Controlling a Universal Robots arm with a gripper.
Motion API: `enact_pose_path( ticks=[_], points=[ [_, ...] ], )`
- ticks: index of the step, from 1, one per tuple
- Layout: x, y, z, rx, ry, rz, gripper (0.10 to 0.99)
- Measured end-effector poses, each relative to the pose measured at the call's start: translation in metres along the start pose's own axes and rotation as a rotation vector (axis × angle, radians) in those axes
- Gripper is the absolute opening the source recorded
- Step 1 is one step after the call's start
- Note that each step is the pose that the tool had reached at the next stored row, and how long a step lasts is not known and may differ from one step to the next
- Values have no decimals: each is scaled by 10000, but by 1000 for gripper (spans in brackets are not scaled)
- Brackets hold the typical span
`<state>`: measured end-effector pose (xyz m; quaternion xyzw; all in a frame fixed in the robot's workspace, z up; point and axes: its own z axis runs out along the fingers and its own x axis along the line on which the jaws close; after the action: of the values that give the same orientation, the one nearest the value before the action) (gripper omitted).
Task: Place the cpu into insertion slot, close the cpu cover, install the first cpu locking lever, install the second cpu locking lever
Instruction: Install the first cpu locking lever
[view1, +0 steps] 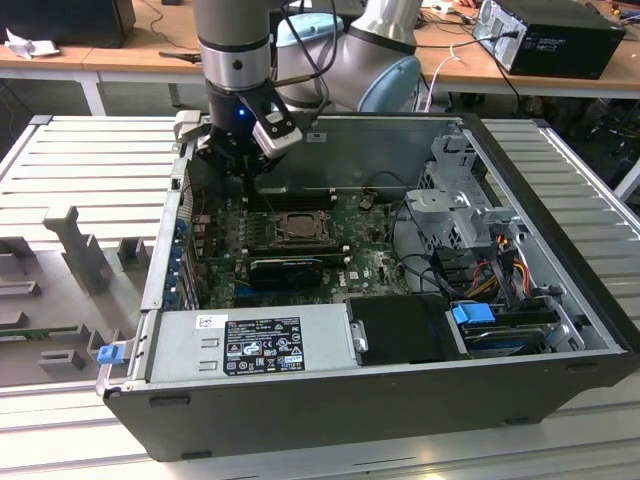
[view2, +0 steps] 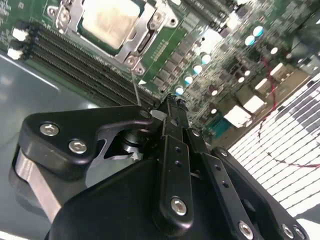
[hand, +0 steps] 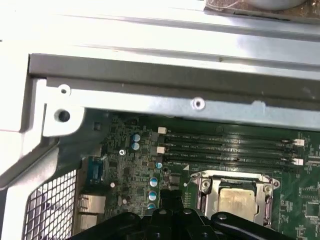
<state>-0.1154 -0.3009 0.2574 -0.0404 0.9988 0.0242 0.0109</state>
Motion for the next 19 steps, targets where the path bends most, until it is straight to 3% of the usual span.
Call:
enact_pose_path(
  ticks=[3, 19],
  points=[
    [-9, 80, 15, -5, -1, 1, 106],
    [-223, 65, 35, 25, 3, 0, 106]
  ],
)
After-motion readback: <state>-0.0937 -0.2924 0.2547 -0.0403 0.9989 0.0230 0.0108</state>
